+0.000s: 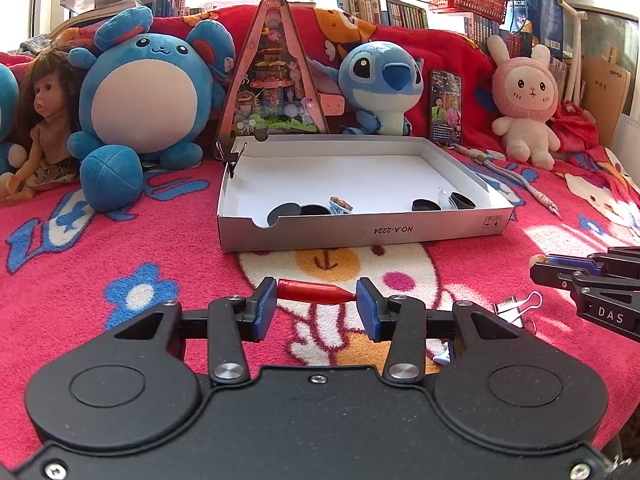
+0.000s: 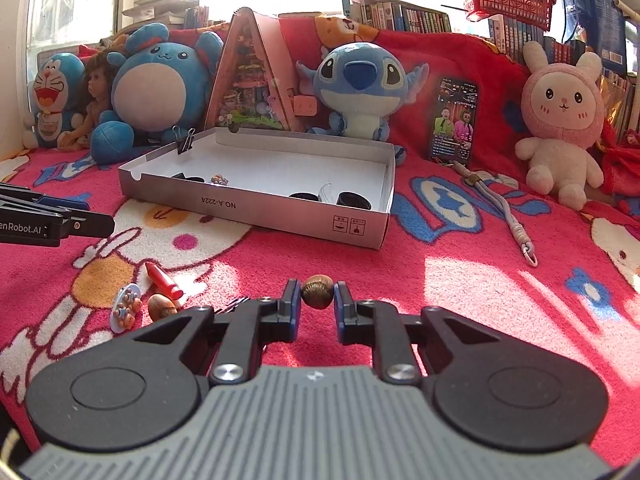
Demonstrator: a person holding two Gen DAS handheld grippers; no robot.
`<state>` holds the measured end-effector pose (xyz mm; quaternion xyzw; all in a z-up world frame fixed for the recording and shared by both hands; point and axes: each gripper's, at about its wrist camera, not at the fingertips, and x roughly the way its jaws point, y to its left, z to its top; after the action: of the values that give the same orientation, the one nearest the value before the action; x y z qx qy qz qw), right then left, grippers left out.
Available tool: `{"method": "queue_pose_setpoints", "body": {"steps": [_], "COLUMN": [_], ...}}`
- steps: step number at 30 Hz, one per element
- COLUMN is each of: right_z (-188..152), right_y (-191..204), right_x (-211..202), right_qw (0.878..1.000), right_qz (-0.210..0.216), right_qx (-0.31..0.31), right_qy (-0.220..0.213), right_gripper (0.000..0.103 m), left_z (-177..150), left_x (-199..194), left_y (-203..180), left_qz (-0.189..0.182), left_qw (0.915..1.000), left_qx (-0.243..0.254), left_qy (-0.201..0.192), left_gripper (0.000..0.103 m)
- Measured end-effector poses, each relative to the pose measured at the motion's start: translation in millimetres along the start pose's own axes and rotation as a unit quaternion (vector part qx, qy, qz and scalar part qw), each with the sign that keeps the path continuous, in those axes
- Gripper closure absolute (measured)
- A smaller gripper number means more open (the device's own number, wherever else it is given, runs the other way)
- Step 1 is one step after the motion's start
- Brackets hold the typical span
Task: Organize rigid objects
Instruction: 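Carry the crayon into the box and open the left tool while the right tool releases the acorn there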
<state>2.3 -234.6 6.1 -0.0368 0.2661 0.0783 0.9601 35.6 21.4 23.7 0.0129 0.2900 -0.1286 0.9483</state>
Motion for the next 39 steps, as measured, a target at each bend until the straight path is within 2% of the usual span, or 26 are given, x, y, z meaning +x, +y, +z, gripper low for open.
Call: {"method": "queue_pose_setpoints", "body": {"steps": [12,16,25,31,34,39], "right_z": [31,41,67,83,91,100], "right_y": [-6,-6,-3,-1,-3,-7], "right_x": [12,18,45,67,80,105], "right_qw": [1.0,0.999,0.997,0.994,0.989,0.978], "right_qz": [0.001,0.009,0.039,0.063,0.074,0.085], "right_qx": [0.027,0.035,0.065,0.089,0.116,0.165], "right_qy": [-0.011,-0.013,0.006,0.032,0.055,0.097], "right_gripper": [0.081,0.081,0.081,0.081,0.081,0.081], "left_z": [44,56,85,100,102,103], "left_x": [9,20,59,89,102,111], "left_y": [15,22,38,45,47,47], "left_qz": [0.012,0.017,-0.01,-0.005,0.002,0.007], "left_qw": [0.9994,0.9993,0.9966,0.9918,0.9886,0.9845], "left_qx": [-0.008,-0.017,-0.078,-0.106,-0.11,-0.117], "left_qy": [-0.031,-0.028,0.026,0.071,0.102,0.131], "left_gripper": [0.062,0.062,0.062,0.062,0.062,0.062]}}
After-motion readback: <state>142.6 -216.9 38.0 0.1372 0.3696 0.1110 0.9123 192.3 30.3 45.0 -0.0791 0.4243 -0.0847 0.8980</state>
